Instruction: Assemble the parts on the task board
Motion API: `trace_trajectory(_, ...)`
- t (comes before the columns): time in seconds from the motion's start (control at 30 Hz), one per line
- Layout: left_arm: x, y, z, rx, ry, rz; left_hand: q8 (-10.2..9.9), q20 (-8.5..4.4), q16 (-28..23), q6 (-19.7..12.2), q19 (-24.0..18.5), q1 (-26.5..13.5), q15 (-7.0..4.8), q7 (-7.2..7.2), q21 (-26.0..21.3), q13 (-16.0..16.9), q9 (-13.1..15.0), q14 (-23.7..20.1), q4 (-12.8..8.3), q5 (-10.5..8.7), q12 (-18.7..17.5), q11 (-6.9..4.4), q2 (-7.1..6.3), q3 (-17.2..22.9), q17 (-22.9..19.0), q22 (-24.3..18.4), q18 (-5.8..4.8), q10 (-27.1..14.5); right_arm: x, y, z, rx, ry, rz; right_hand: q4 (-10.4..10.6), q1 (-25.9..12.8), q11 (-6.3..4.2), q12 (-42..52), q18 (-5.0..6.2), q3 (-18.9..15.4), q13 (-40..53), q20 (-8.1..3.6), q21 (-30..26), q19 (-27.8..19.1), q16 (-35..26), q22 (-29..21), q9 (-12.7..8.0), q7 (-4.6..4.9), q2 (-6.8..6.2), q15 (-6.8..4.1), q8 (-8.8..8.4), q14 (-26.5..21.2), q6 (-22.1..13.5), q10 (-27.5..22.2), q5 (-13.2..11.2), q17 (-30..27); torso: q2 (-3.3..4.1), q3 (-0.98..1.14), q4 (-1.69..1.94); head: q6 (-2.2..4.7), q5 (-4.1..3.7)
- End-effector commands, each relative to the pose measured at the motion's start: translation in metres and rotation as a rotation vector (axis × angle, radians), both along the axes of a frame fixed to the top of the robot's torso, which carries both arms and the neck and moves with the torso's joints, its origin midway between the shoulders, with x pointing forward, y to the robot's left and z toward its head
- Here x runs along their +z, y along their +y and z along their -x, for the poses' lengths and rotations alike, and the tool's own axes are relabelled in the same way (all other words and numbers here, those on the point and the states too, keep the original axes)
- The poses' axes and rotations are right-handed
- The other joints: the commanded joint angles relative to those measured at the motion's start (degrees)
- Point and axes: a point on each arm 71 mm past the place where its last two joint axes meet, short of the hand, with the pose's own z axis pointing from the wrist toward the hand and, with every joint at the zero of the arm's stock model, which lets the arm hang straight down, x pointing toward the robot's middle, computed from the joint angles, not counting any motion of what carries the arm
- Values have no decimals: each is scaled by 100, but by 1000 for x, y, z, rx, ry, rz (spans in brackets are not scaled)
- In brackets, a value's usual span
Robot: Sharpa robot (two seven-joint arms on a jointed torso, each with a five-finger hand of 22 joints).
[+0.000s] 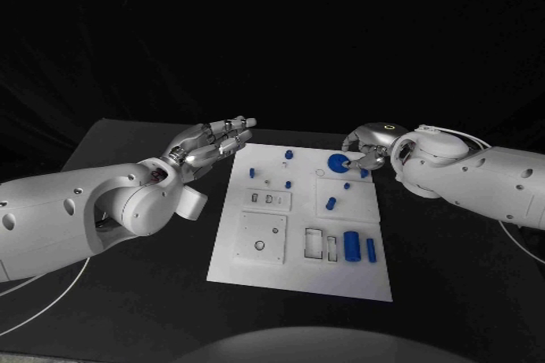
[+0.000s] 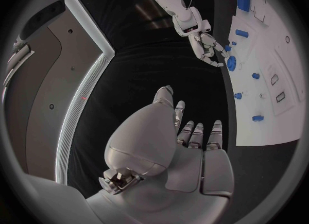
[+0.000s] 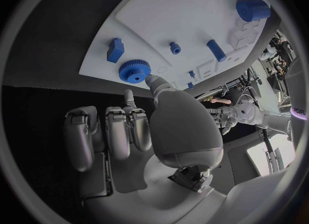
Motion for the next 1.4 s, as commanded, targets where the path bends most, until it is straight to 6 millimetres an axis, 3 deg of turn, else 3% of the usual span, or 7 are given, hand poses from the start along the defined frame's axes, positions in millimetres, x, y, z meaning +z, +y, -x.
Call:
trace_trajectory(0.03,2,-2,1,-20,-7,10,39,43,26,24,-2,58,51,19,40,12,10,-3,10,26,40,7,-6,32,8,-36,95,70,-2,0,-1,8,-13,36,-42,63,31,21,-72,48,1505,34,2,582,19,1494,34,7,-21,30,-32,607,-66,607,-20,1507,2,5,-7,0,21)
trace_trajectory(0.17,2,-1,2,-19,-7,10,57,45,35,33,4,77,57,54,44,69,12,0,20,31,139,53,-11,36,11,-36,94,299,-4,1,-3,15,-22,43,-86,114,30,21,-70,81,1505,37,-3,575,19,1490,68,3,-17,31,-30,607,-78,607,-22,1507,-3,4,-6,-11,23)
trace_trajectory(0.7,2,0,2,-18,-7,9,64,48,68,32,13,89,68,70,50,75,13,17,26,40,175,69,-17,37,21,-34,94,333,-14,7,-10,13,-5,41,-96,113,32,21,-64,106,1505,40,-17,556,19,1480,95,9,-4,33,-44,607,-97,607,-73,1507,0,3,-2,-36,-7)
trace_trajectory(0.97,2,0,2,-19,-7,10,64,48,70,33,13,89,68,70,50,75,13,18,26,41,176,69,-17,37,21,-34,94,334,-17,12,-11,24,4,38,-82,52,39,21,-62,109,1505,48,-22,550,19,1478,123,14,8,40,-78,607,-85,607,-432,1507,-3,1,-1,-56,0)
trace_trajectory(1.2,2,0,2,-18,-6,9,65,49,74,30,16,92,71,72,52,75,13,20,26,43,183,72,-20,37,22,-33,94,338,-19,15,-11,29,9,35,-71,25,40,21,-59,105,1505,50,-30,540,19,1473,155,12,23,41,-51,607,-13,607,-527,1507,-3,0,-2,-79,28)
trace_trajectory(1.27,2,0,2,-19,-6,9,65,49,74,30,16,92,71,72,52,75,13,20,26,43,183,72,-20,37,22,-33,94,338,-19,16,-11,30,11,34,-86,41,35,21,-58,114,1505,49,-32,538,19,1472,187,5,32,40,-19,607,42,607,-518,1507,-2,1,-2,-89,33)
trace_trajectory(1.4,1,0,1,-20,-6,9,65,49,74,30,16,92,71,72,52,75,13,20,26,43,183,72,-20,37,22,-33,94,338,-21,17,-11,31,17,35,-177,121,9,21,-56,159,1505,33,-36,534,19,1470,382,-26,39,19,143,607,246,607,-168,1507,1,-1,-2,-98,23)
